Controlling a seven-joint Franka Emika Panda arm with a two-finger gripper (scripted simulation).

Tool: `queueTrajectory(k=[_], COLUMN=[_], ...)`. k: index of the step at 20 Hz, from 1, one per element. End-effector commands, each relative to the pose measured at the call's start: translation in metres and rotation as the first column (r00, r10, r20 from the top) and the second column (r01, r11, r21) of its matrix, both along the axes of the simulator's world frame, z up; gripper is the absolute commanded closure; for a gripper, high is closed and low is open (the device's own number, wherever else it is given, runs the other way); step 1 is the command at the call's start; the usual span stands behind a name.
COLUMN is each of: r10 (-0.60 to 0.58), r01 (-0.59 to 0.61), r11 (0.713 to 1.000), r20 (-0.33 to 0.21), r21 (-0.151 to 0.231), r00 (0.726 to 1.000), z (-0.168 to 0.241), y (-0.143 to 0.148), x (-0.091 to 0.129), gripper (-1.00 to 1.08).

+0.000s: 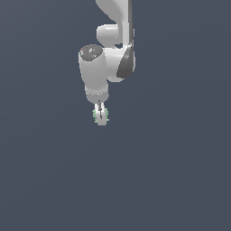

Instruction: Pick up the object and move it to a goal position.

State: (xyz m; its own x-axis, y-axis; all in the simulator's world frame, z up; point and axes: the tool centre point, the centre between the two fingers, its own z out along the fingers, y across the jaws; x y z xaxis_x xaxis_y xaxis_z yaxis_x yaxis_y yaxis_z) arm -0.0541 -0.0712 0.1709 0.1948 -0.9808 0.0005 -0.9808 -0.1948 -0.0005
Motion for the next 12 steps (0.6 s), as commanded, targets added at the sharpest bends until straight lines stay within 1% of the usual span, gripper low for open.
queueTrajectory(k=[1,12], r10=[-0.001,-0.001], r01=[0.001,0.001], r11=[1.0,1.0], r20=[0.0,0.0], r21=[-0.001,-0.001], r00=[1.0,1.0], z=[0.026,0.136], y=[-0.014,-0.071], x=[0.003,0.021], gripper=[1.08,1.08])
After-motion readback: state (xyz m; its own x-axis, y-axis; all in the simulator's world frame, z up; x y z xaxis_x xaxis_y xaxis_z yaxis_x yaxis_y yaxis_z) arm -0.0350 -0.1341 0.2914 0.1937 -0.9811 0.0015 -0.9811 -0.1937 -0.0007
